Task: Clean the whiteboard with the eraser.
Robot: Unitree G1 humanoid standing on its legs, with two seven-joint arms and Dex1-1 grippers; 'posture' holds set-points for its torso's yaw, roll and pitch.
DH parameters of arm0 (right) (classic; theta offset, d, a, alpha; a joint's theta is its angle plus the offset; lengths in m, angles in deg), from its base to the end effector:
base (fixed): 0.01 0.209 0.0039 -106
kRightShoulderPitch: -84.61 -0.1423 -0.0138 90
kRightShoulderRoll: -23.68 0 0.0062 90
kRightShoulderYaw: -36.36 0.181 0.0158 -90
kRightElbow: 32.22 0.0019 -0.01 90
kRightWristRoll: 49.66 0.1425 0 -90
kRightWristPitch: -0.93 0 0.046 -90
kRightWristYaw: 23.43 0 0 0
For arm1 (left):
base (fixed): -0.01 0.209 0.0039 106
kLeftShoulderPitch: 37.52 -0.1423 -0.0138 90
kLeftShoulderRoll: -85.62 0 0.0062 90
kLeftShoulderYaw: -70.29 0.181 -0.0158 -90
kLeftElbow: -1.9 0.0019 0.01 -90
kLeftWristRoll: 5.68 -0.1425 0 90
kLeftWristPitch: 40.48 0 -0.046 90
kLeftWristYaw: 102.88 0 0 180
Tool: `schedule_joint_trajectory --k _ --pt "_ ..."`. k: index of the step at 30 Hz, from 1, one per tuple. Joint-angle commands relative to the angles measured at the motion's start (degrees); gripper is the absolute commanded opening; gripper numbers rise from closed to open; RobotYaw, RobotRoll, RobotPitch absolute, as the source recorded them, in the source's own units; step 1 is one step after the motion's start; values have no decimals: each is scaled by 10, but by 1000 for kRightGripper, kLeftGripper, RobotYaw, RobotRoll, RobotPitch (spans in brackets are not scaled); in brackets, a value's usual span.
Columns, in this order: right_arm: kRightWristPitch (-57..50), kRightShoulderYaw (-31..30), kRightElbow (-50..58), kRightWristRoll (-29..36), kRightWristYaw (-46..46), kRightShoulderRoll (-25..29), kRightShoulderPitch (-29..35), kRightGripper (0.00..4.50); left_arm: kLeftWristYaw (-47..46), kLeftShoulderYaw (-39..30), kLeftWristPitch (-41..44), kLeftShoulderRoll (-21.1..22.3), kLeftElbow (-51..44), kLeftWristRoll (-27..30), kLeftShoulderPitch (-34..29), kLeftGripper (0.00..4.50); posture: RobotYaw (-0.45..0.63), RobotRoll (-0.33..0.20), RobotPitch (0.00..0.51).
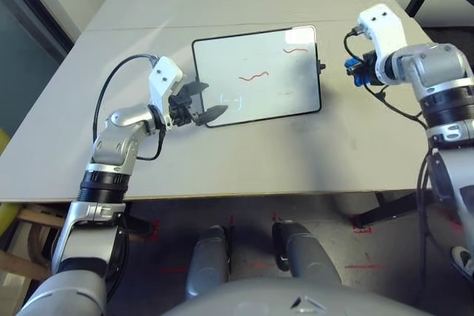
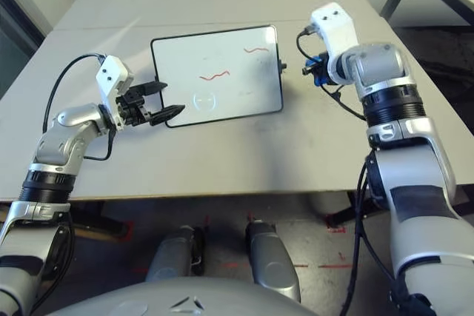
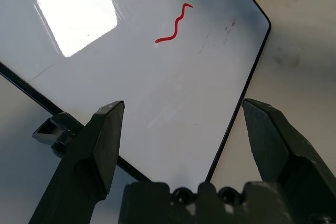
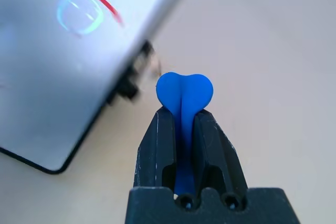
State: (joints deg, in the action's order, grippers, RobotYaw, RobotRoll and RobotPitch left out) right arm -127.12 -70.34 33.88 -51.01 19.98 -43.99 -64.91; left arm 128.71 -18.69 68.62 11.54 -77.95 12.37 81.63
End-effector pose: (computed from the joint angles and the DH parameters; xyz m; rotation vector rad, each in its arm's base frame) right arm 0.3382 -0.2118 0.2552 -0.6660 0.3387 0.4977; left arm 0.2919 0.2316 0.1538 0.2179 0.1017 -0.8795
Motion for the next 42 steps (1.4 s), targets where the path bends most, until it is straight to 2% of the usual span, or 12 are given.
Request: schedule_joint_trajectory --k 1,8,15,28,42 --pt "113 -43 1 -39 66 14 -13 215 7 -1 -4 5 13 -8 11 4500 -133 0 97" --pt "278 -106 -123 -135 118 -2 -81 215 8 0 -7 5 19 -9 19 4500 -121 0 89" --pt "357 -121 -261 -199 106 -50 -140 213 4 -6 -7 7 8 -7 9 4500 -99 0 86" --pt "405 -123 -397 -267 83 -93 -191 212 -3 -10 -2 7 -6 -5 1 4500 -82 0 81" --pt "415 -114 -463 -291 51 -119 -209 197 -7 -12 1 7 -15 -4 -3 4500 -68 0 82"
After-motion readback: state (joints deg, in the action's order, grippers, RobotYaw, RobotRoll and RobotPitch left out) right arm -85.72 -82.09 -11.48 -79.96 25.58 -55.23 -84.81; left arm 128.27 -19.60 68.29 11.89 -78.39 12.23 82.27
